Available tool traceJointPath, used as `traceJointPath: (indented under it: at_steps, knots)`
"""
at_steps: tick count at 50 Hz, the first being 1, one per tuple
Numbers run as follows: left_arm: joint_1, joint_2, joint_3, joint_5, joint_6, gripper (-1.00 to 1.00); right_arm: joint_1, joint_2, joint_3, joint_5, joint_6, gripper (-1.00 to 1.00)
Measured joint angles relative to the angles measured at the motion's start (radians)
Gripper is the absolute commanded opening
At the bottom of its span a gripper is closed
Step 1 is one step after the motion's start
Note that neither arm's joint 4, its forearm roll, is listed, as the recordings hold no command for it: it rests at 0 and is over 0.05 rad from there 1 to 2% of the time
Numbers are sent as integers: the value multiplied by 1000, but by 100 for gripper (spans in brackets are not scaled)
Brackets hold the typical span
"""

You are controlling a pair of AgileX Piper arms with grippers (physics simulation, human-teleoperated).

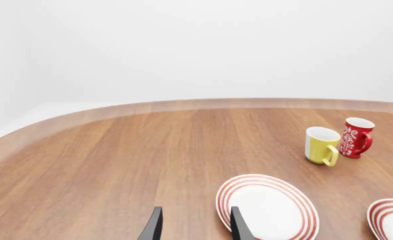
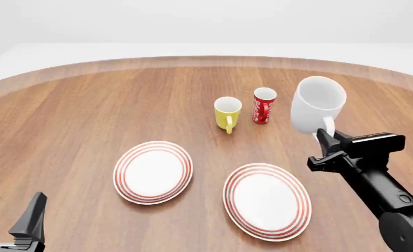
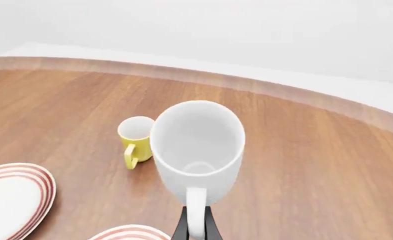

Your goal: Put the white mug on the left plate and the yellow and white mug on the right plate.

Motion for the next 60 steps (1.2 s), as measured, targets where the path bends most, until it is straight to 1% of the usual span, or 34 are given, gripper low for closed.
traceJointPath:
  at_steps: [24,60]
  knots:
    - [0,0,0,0,0,100,120,45,-86,27,-21,-100]
    - [0,0,0,0,0,100,261,142,-189,36,-28,-100]
